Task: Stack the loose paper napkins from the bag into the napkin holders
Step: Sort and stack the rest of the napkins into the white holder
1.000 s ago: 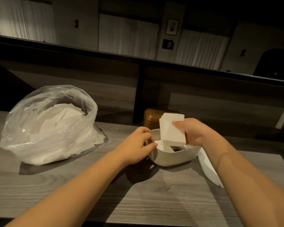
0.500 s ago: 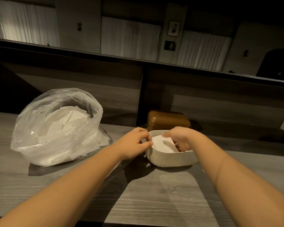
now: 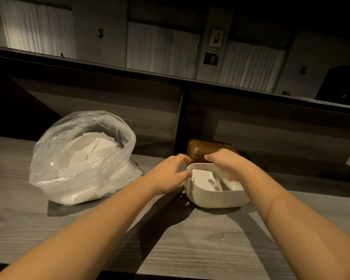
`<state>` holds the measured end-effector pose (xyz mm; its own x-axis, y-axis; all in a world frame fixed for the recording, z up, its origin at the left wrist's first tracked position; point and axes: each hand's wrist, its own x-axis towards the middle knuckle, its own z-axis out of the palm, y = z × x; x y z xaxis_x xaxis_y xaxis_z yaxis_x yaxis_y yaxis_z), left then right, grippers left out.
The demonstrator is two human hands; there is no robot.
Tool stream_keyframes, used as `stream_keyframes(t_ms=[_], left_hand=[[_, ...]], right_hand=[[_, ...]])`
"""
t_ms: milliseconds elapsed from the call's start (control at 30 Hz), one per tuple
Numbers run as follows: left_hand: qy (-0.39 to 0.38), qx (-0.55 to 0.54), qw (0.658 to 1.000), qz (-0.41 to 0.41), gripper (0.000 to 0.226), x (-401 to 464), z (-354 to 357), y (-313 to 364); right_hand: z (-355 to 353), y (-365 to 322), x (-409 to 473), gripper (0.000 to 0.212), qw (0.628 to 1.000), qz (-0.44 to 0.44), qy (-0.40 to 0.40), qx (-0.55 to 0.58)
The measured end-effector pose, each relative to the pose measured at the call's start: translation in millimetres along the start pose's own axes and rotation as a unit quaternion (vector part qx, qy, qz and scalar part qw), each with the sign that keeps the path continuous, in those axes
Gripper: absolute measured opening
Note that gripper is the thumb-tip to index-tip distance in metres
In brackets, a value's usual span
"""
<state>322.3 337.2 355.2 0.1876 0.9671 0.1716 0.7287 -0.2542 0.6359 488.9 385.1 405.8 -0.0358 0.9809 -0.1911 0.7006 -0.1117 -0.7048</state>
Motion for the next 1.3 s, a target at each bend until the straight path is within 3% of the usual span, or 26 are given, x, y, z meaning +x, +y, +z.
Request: stream_keyframes(t_ms=[33,100,233,400,500,600,700,800,867,967,1067,1167,1300], left_hand=[[0.018,-0.008,1.0,0.002,0.047,0,-5,1],[0.048,-0.022,0.999,0.008,0.044,-1,-16,3],[0.083,-0.028,0.996,0.019,0.026,-8,-41,1],[0.125,0.044,0.991,-0.001,0.029,-38,-97,-31],[0.208,0.116,0.971,-0.036,0.034,-57,-132,-65],[0.23,0.213,0.945,-0.095,0.034,-77,-155,-102],[0.122,0.308,0.923,-0.197,0.046,-97,-164,-127],[0.045,0.359,0.897,-0.254,0.057,-110,-164,-142],[0.029,0.363,0.893,-0.263,0.063,-115,-165,-149],[0.054,0.351,0.907,-0.227,0.073,-116,-165,-150],[0.107,0.32,0.92,-0.2,0.071,-115,-164,-149],[0.129,0.304,0.921,-0.207,0.068,-115,-165,-153],[0.144,0.28,0.929,-0.197,0.06,-117,-164,-156]], right_hand=[[3,-6,-3,0.035,0.997,-0.062,0.049,-0.026],[16,-24,-15,0.017,0.987,-0.144,0.062,-0.026],[51,-58,-33,0.028,0.98,-0.198,0.001,-0.02],[85,-95,-33,0.025,0.959,-0.281,0.021,0.034],[112,-117,-28,0.02,0.923,-0.381,0.062,0.011],[143,-135,-25,0.025,0.88,-0.467,-0.023,-0.086],[159,-149,-15,0.022,0.858,-0.443,-0.071,-0.25],[160,-153,-6,0.014,0.819,-0.319,-0.046,-0.474],[166,-157,-4,0.011,0.798,-0.279,-0.019,-0.533],[178,-166,1,0.036,0.839,-0.34,0.012,-0.424],[188,-171,1,0.051,0.861,-0.39,-0.081,-0.316],[198,-175,-1,0.069,0.851,-0.386,-0.115,-0.338],[213,-186,13,0.073,0.916,-0.319,-0.07,-0.235]])
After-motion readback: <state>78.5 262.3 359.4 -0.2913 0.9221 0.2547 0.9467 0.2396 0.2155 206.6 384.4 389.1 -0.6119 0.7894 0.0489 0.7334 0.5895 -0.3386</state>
